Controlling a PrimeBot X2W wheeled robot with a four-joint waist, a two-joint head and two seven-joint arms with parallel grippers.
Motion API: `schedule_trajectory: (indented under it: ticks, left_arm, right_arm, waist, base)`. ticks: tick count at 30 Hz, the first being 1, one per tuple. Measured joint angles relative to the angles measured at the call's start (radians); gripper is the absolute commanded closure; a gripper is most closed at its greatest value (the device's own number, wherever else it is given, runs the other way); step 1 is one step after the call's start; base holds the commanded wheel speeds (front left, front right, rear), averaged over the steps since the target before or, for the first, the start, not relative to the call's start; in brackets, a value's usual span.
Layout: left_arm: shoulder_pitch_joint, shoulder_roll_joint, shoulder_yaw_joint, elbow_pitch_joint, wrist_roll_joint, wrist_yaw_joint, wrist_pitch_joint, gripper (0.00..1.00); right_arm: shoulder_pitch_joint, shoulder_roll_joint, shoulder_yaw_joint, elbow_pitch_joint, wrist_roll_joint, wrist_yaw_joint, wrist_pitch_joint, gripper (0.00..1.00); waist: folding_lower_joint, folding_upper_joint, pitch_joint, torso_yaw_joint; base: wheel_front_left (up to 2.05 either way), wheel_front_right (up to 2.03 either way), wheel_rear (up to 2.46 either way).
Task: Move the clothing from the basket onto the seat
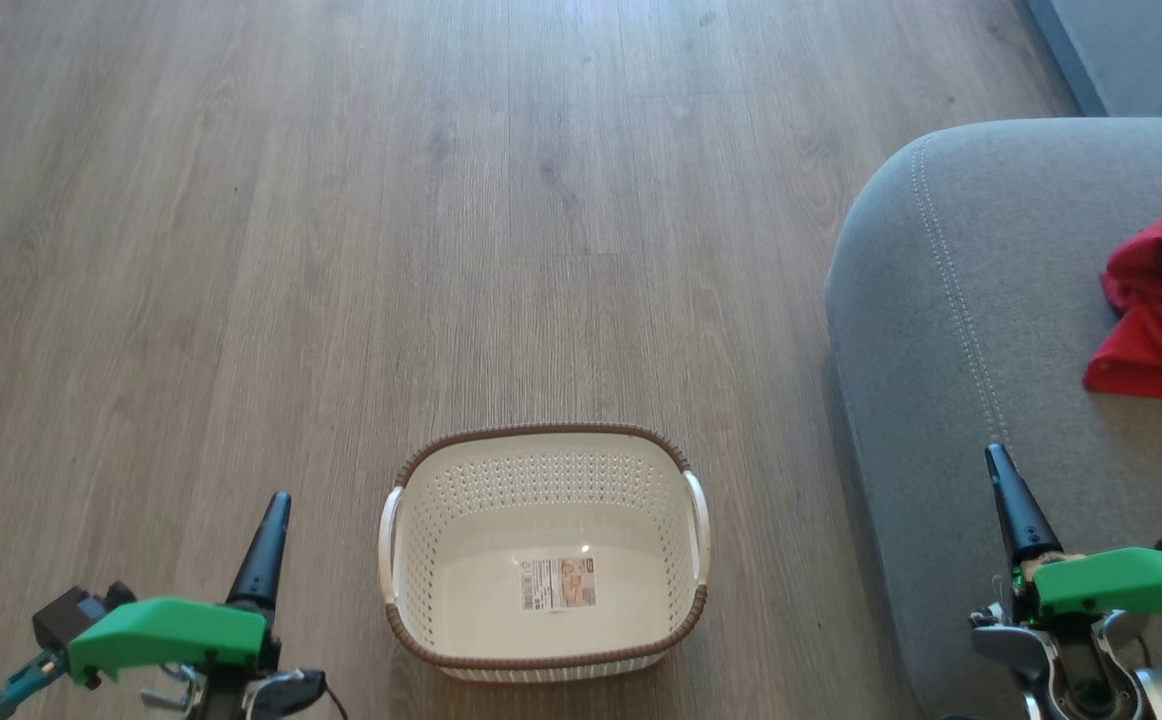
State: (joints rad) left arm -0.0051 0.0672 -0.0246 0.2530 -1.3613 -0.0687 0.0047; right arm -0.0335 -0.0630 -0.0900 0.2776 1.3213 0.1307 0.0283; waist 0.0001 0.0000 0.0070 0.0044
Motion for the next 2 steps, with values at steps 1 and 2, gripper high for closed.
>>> schedule_trajectory:
  ticks: [1, 2]
  left_arm:
    - [-0.002, 0.0, 0.002, 0.001, -0.011, -0.002, 0.005, 1.0]
    - [-0.004, 0.0, 0.005, 0.003, -0.022, -0.008, 0.007, 1.0]
  right_arm:
    - [-0.001, 0.0, 0.0, 0.0, 0.011, 0.0, 0.002, 1.0]
    - [-0.001, 0.0, -0.001, 0.0, 0.021, 0.0, 0.009, 1.0]
  waist:
    - [0.0, 0.0, 0.0, 0.0]
    - [0.0, 0.0, 0.0, 0.0]
  base:
    - [0.0, 0.0, 0.0]
    - [0.0, 0.0, 0.0]
